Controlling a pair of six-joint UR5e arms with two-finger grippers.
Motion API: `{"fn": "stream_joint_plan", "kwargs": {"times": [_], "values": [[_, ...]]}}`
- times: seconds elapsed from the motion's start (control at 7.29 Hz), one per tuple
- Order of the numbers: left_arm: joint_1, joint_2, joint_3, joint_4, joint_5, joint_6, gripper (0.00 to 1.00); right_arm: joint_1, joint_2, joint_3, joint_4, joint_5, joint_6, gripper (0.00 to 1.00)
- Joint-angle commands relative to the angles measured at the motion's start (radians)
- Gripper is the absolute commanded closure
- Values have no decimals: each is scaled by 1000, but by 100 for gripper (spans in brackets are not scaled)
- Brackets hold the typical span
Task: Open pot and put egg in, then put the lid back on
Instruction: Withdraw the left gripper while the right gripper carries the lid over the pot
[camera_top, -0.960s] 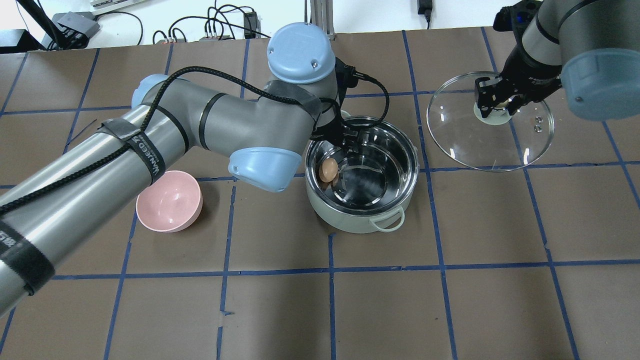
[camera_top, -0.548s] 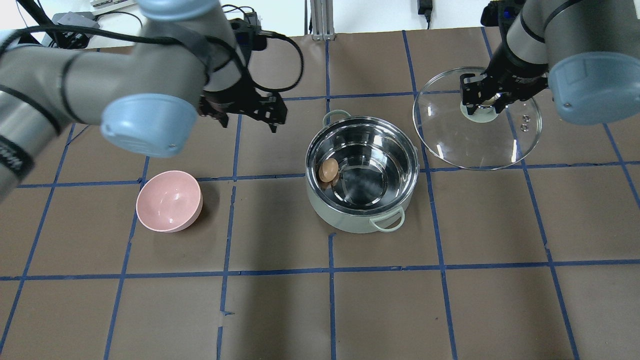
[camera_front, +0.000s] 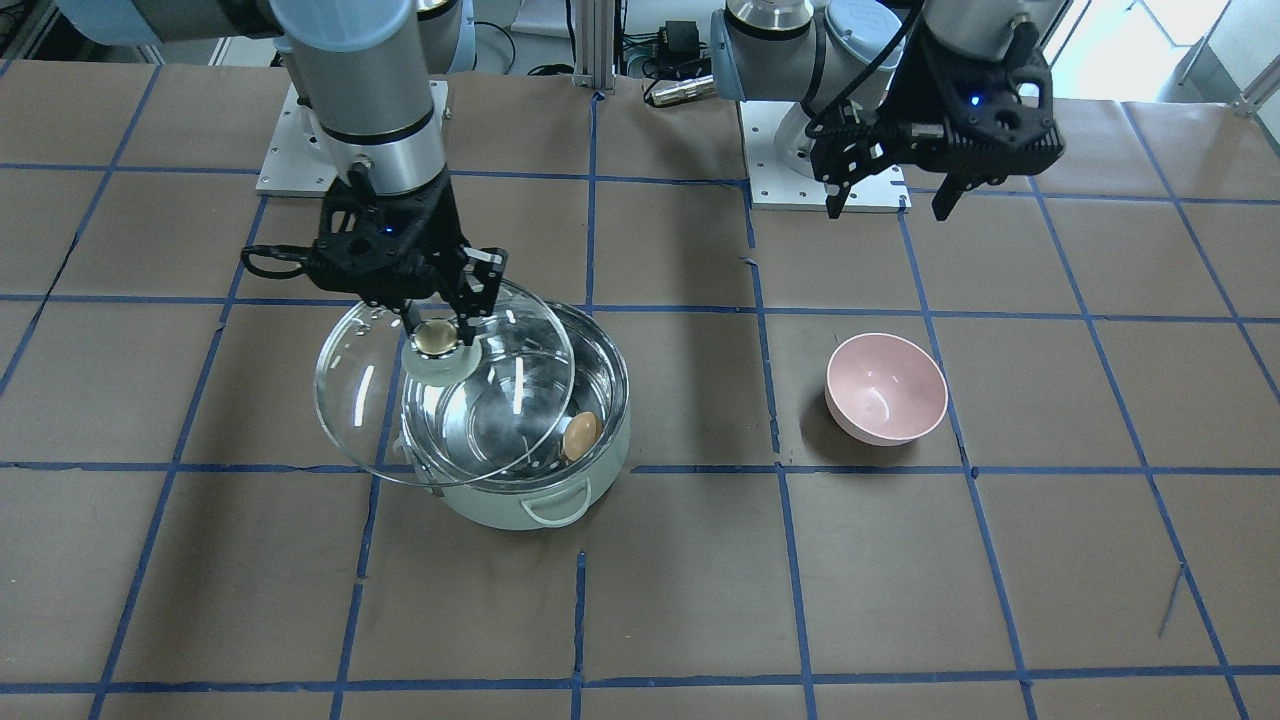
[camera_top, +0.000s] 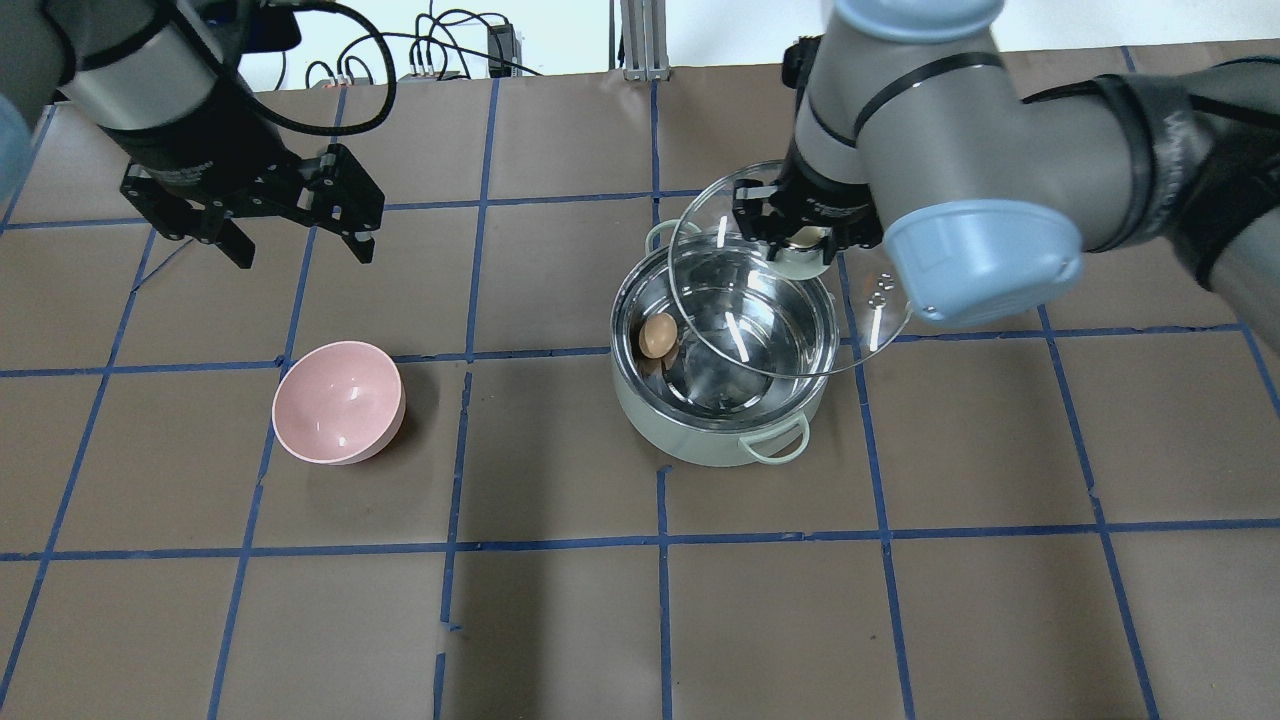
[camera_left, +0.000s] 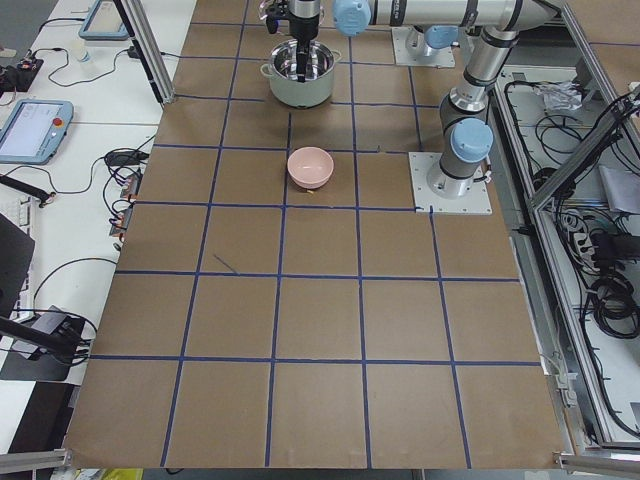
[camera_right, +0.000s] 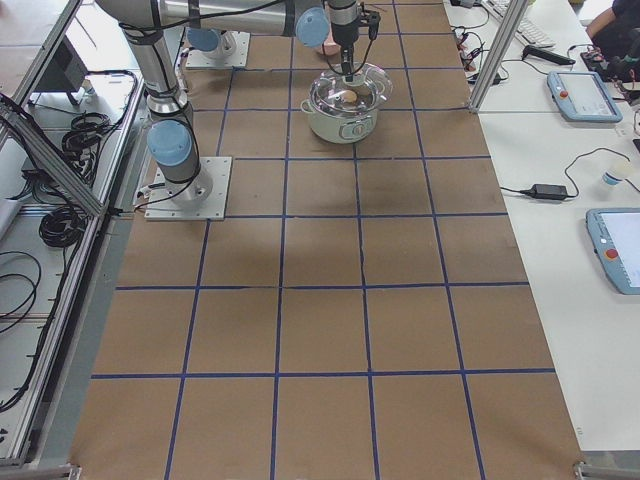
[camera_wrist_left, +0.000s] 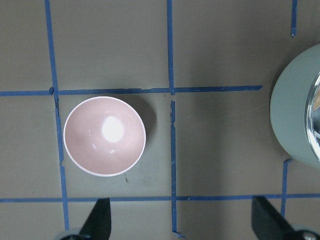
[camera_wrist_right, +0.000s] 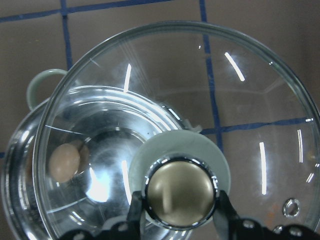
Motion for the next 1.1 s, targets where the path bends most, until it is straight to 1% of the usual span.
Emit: {"fn": "stream_joint_plan", "kwargs": {"times": [0.0,0.27,0.41,0.55,0.69,0.82,0.96], "values": [[20,-4,28,-48,-10,2,0,61,44,8,-65,1,26,74],[34,-49,51,-32,3,7,0,60,59,36,-56,-1,20,74],[63,-53,57,-26,-3,45,0,60,59,42,-56,-1,8,74],[72,-47,36,-37,-16,45,0,60,59,43,-56,2,4,73],[58,-44,39,-48,-38,45,0,61,59,45,-56,8,17,73],[67,-43,51,-45,-41,56,0,61,59,53,-58,8,14,73],[58,-40,31,-51,-23,59,0,61,59,56,-61,10,12,73]]}}
